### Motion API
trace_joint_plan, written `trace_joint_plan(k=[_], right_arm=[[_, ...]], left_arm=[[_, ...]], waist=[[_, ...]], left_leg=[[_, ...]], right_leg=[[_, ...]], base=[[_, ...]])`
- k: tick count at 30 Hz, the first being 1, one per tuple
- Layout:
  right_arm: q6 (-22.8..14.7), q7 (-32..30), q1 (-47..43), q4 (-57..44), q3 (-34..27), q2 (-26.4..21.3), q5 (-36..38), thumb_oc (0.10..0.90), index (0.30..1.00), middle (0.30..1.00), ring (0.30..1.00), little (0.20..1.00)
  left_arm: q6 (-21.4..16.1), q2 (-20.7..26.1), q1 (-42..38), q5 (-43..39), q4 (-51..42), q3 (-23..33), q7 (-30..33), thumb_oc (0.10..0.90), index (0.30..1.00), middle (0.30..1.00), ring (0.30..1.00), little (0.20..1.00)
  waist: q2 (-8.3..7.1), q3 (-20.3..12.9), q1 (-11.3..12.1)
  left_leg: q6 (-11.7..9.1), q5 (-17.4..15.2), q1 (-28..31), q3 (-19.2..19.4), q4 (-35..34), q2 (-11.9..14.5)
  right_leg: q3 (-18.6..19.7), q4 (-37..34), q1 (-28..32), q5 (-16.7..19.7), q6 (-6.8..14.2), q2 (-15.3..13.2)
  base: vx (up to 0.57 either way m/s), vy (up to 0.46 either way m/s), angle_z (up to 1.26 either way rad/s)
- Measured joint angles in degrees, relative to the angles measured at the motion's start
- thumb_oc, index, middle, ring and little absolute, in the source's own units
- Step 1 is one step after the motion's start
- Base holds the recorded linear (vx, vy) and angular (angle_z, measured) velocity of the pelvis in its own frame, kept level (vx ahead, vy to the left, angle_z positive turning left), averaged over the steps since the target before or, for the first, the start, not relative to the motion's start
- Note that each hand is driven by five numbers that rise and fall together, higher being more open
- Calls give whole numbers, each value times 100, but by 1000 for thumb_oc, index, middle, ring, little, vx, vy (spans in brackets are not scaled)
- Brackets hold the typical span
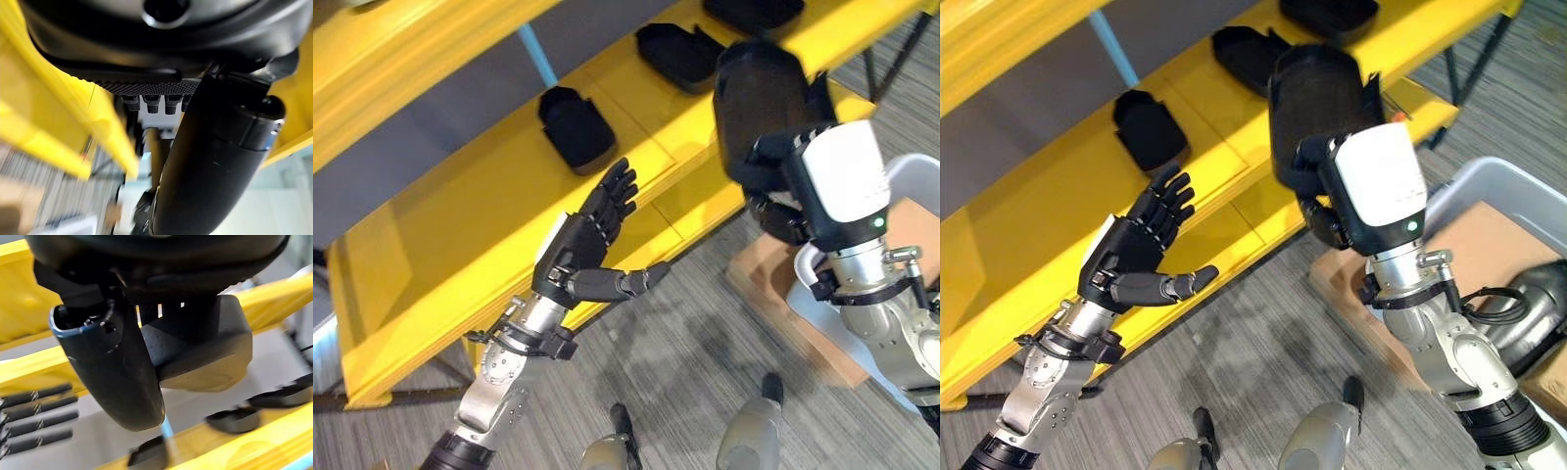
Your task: Move parts from the plastic box to the shelf.
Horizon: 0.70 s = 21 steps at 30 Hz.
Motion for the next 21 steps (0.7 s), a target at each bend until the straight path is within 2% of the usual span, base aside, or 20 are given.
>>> trace_joint_plan(k=[4, 7, 8, 10, 11, 14, 16, 17, 18, 19, 20, 21], right_arm=[[5, 81, 319, -83, -24, 22, 5, 400, 300, 300, 300, 300], [73, 95, 595, -279, -42, 102, 67, 400, 300, 300, 300, 300], [85, 95, 700, -287, -43, 170, 69, 400, 300, 300, 300, 300], [93, 95, 740, -288, -43, 246, 71, 400, 300, 300, 300, 300], [101, 93, 737, -289, -44, 292, 71, 400, 300, 300, 300, 300], [163, 78, 706, -289, -41, 368, 47, 400, 300, 300, 300, 300], [263, 76, 670, -288, -41, 435, 40, 400, 300, 300, 300, 300], [354, 74, 632, -287, -39, 476, -6, 400, 300, 300, 300, 300], [377, 74, 626, -287, -39, 485, -18, 400, 300, 300, 300, 300], [466, 70, 625, -287, -38, 520, -70, 400, 300, 300, 300, 300], [543, 65, 626, -287, -29, 537, -104, 400, 300, 300, 300, 300], [614, 43, 644, -288, 2, 614, -138, 400, 300, 300, 300, 300]], left_arm=[[26, 60, 580, 59, -246, 171, -13, 900, 1000, 1000, 1000, 1000], [133, 67, 897, 62, -252, 283, -53, 900, 1000, 1000, 1000, 1000], [177, 71, 1063, 63, -229, 394, -106, 900, 1000, 1000, 1000, 1000], [176, 76, 1174, 101, -221, 478, -120, 900, 1000, 1000, 1000, 1000], [183, 192, 1159, 107, -180, 500, -123, 900, 1000, 1000, 1000, 1000], [166, 253, 1018, 699, -107, 531, 6, 900, 1000, 1000, 1000, 1000], [162, 254, 882, 966, -42, 522, -10, 900, 1000, 1000, 1000, 1000], [153, 258, 822, 983, -35, 522, -32, 900, 1000, 1000, 1000, 1000], [151, 259, 814, 984, -33, 523, -40, 900, 1000, 1000, 1000, 1000], [151, 233, 718, 982, 52, 498, -127, 900, 1000, 1000, 1000, 1000], [154, 189, 629, 983, 131, 449, -196, 900, 1000, 1000, 1000, 1000], [157, 166, 563, 977, 227, 403, -293, 900, 1000, 1000, 1000, 1000]], waist=[[-159, -186, 190], [-427, -353, 271], [-595, -432, 294], [-727, -505, 366], [-836, -539, 482], [-878, -528, 723], [-863, -530, 769], [-856, -530, 849], [-855, -531, 858], [-843, -529, 861], [-797, -537, 828], [-771, -538, 762]], left_leg=[[-46, 39, 215, -98, -86, 81], [-44, 37, 215, -161, -74, 109], [-54, 29, 160, -239, -4, 110], [-91, -12, 17, -303, 146, 115], [-124, -51, -160, -409, 332, 110], [-27, -304, -675, -582, 983, 33], [47, -486, -934, -651, 1398, -32], [152, -722, -1260, -687, 1910, -123], [200, -813, -1349, -690, 2047, -150], [516, -1108, -1632, -701, 2640, -280], [659, -1206, -1770, -697, 2835, -342], [528, -1339, -1831, -695, 2856, -433]], right_leg=[[-242, -549, 577, 197, -140, 128], [-372, -845, 833, 311, -139, 191], [-481, -933, 929, 346, -171, 193], [-569, -1012, 950, 391, -218, 192], [-634, -1029, 941, 430, -263, 184], [-862, -1014, 934, 485, -381, 72], [-925, -1014, 928, 518, -387, -4], [-927, -1016, 896, 620, -502, -106], [-918, -1012, 885, 665, -555, -144], [-896, -965, 850, 870, -791, -272], [-838, -883, 826, 990, -780, -351], [-587, -706, 678, 1269, -856, -464]], base=[[68, 46, 12], [47, 90, 12], [8, 109, 20], [-20, 152, 24], [-66, 249, 29], [-55, 202, 37], [-8, 170, 34], [44, 258, 23], [107, 335, 21], [110, 256, 18], [119, 219, 25], [125, 144, 26]])
